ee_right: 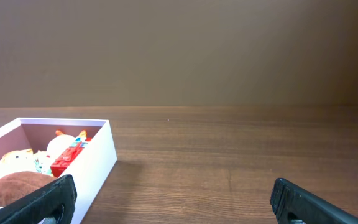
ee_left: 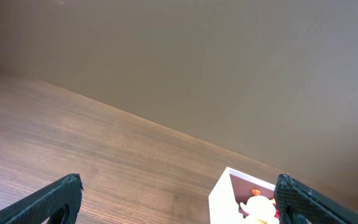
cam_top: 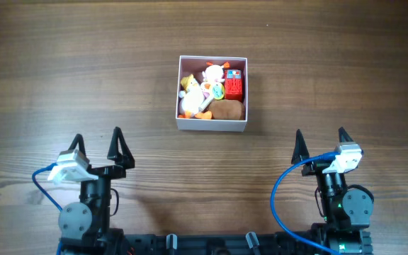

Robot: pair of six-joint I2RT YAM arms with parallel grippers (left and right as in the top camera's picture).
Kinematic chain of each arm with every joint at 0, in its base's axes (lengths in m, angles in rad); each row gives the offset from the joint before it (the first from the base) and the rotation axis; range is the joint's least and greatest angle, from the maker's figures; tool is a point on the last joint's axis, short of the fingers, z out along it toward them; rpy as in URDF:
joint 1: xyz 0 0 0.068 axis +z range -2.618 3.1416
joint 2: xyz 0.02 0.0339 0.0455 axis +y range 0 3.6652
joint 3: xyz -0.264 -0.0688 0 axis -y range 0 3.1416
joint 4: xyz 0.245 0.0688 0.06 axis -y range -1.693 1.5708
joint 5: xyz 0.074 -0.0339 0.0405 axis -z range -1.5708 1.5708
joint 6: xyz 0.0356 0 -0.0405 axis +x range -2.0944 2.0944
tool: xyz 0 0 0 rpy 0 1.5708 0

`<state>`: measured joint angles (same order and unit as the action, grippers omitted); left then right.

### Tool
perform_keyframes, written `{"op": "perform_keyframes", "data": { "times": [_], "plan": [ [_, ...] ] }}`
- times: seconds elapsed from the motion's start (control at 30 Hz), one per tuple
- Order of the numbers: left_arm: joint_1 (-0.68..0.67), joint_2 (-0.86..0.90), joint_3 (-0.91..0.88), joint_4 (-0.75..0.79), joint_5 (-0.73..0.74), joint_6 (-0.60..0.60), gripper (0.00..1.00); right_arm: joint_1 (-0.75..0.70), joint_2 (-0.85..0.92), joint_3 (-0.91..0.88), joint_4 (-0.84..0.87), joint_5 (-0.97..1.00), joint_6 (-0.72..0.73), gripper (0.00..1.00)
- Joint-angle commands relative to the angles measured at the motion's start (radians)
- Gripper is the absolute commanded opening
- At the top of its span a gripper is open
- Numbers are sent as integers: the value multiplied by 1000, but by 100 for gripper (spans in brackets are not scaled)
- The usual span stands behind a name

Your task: Pack container

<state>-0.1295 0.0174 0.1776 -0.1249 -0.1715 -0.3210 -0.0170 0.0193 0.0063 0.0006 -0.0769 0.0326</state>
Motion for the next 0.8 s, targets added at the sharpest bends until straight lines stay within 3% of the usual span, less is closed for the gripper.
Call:
{"op": "perform_keyframes", "data": {
  "times": [0.0, 0.43, 0.6, 0.77],
  "plan": [
    [5, -14, -48, 19, 60, -5, 100, -5, -9, -1, 2, 20, -6, 100],
    [5, -14, -160, 37, 93, 3, 100, -5, -9, -1, 2, 20, -6, 100],
    [5, -14, -161, 42, 95, 88, 100, -5, -9, -1, 2, 20, -6, 100],
    [5, -14, -161, 39, 159, 262, 100, -5, -9, -1, 2, 20, -6, 99]
  ]
}}
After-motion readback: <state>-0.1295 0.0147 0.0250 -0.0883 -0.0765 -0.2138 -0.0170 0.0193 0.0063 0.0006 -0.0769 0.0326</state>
